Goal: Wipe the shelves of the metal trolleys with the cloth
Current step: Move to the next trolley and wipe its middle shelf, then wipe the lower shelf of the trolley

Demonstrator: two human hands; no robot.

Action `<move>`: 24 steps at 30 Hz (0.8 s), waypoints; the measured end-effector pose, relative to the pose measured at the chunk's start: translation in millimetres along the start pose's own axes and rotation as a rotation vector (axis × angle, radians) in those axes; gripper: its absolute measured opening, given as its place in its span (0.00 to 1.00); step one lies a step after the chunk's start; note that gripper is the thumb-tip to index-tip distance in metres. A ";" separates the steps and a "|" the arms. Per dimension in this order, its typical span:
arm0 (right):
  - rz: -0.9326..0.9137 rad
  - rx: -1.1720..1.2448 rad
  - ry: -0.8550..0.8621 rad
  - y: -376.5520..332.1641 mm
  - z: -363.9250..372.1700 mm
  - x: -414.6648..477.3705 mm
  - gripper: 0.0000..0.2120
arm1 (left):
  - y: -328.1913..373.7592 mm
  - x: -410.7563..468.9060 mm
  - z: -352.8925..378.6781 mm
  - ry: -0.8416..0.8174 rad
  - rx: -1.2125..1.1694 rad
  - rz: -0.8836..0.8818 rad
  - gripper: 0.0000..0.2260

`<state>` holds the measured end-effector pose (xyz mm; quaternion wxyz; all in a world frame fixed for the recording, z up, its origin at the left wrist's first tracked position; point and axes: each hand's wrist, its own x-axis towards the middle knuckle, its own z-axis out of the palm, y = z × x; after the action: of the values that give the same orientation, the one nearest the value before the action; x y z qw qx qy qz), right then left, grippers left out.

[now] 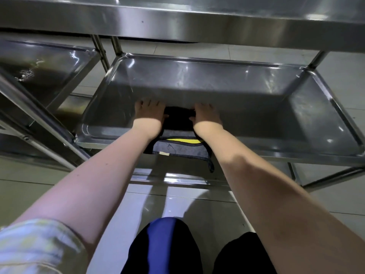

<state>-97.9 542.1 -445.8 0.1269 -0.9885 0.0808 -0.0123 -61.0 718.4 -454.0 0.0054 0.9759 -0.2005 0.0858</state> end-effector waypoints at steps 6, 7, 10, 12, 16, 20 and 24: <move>-0.051 0.130 0.096 20.6 -72.1 -42.8 0.15 | 25.4 -15.6 -54.7 0.313 0.009 0.193 0.13; -0.073 0.133 0.167 28.0 -83.1 -57.7 0.14 | 34.3 -18.8 -64.4 0.373 0.001 0.236 0.11; -0.155 0.097 0.358 51.5 -112.8 -103.5 0.08 | 65.6 -31.8 -93.1 0.421 -0.049 0.312 0.05; -0.212 0.048 0.441 71.0 -128.9 -130.4 0.07 | 89.0 -41.2 -108.7 0.449 -0.147 0.374 0.05; -0.207 0.000 0.549 122.1 -147.3 -183.2 0.07 | 144.4 -58.4 -118.4 0.521 -0.361 0.575 0.08; -0.186 0.046 0.509 177.1 -119.7 -230.3 0.09 | 194.7 -83.7 -81.9 0.412 -0.476 0.675 0.08; -0.108 0.127 0.359 222.8 -53.9 -262.0 0.10 | 229.7 -108.2 -12.4 0.113 -0.477 0.749 0.08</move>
<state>-393.6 358.6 -451.0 0.1718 -0.9634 0.0478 -0.2001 -251.1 550.0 -465.6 0.2100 0.8011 -0.5538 0.0865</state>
